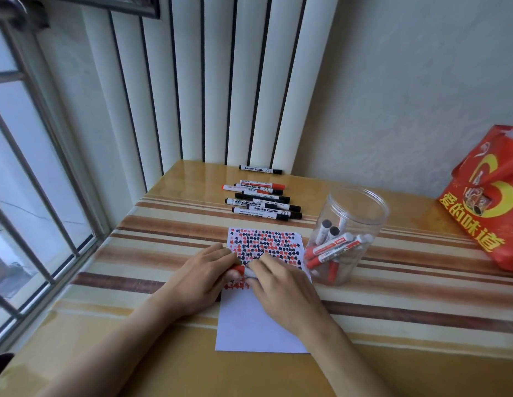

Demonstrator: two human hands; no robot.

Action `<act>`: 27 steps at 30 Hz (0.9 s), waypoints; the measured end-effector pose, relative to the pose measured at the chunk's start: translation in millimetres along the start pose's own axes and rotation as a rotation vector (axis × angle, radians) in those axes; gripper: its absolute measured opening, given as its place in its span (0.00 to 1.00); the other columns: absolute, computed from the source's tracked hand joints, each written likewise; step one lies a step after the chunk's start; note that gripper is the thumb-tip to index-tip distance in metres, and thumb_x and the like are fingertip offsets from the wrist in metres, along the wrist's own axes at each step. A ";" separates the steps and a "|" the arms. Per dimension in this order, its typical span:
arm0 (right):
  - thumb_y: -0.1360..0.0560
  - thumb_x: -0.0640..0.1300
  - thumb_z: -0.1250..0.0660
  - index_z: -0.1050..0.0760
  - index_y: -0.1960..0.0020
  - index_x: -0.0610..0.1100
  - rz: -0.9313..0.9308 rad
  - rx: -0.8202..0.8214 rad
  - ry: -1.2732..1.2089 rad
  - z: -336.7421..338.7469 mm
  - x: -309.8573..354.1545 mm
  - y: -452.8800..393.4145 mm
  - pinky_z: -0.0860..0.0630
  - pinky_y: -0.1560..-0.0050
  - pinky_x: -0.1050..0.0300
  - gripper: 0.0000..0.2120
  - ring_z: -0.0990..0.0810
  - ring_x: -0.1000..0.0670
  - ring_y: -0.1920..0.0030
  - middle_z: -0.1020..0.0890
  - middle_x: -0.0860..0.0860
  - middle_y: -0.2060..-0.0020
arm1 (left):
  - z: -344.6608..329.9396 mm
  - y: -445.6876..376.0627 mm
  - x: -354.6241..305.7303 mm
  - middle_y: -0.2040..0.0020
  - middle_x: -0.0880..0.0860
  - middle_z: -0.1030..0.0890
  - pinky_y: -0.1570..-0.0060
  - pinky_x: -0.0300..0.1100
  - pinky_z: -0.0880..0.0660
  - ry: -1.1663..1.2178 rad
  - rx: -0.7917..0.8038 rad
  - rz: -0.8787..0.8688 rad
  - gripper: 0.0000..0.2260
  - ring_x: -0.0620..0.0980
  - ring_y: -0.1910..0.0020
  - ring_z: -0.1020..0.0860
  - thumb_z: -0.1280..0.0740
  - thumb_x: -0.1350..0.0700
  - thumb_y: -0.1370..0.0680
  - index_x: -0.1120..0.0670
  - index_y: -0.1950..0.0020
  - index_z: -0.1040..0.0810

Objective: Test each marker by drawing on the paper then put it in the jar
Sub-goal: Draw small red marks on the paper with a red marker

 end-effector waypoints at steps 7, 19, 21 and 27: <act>0.18 0.53 0.31 0.24 0.52 0.43 0.002 -0.089 -0.012 -3.9 7.4 -2.5 0.31 0.76 0.55 0.13 0.21 0.45 0.71 0.20 0.51 0.65 | 8.2 2.4 1.4 0.56 0.47 0.26 0.55 0.42 0.31 0.074 -0.109 -0.016 0.19 0.45 0.57 0.33 0.48 0.47 0.15 0.57 0.50 0.23; 0.17 0.58 0.40 0.33 0.58 0.45 -0.236 -0.157 -0.186 7.1 -31.6 5.4 0.38 0.72 0.54 0.19 0.31 0.48 0.72 0.28 0.54 0.71 | 25.7 4.8 24.6 0.53 0.46 0.26 0.53 0.43 0.30 -0.003 -0.297 0.177 0.12 0.48 0.53 0.28 0.39 0.48 0.18 0.55 0.48 0.22; 0.15 0.52 0.40 0.33 0.57 0.44 -0.308 -0.181 -0.350 0.2 -38.6 5.6 0.31 0.67 0.47 0.15 0.30 0.48 0.67 0.29 0.54 0.67 | 13.5 1.4 23.6 0.50 0.47 0.25 0.51 0.44 0.29 -0.066 -0.216 0.150 0.11 0.49 0.51 0.28 0.35 0.47 0.20 0.53 0.46 0.21; 0.14 0.41 0.39 0.26 0.35 0.49 -0.419 -0.264 -0.623 -9.8 -51.9 6.7 0.24 0.62 0.51 0.10 0.22 0.50 0.62 0.21 0.53 0.58 | -2.0 -0.5 39.8 0.41 0.47 0.27 0.42 0.51 0.27 -0.107 -0.130 0.275 0.13 0.48 0.42 0.27 0.27 0.48 0.24 0.47 0.40 0.21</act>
Point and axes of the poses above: each hand's wrist, its own y-axis away from the middle knuckle, its own z-axis out of the back of the hand, x = y × z, the point moved 8 cm from there along -y, towards the middle knuckle
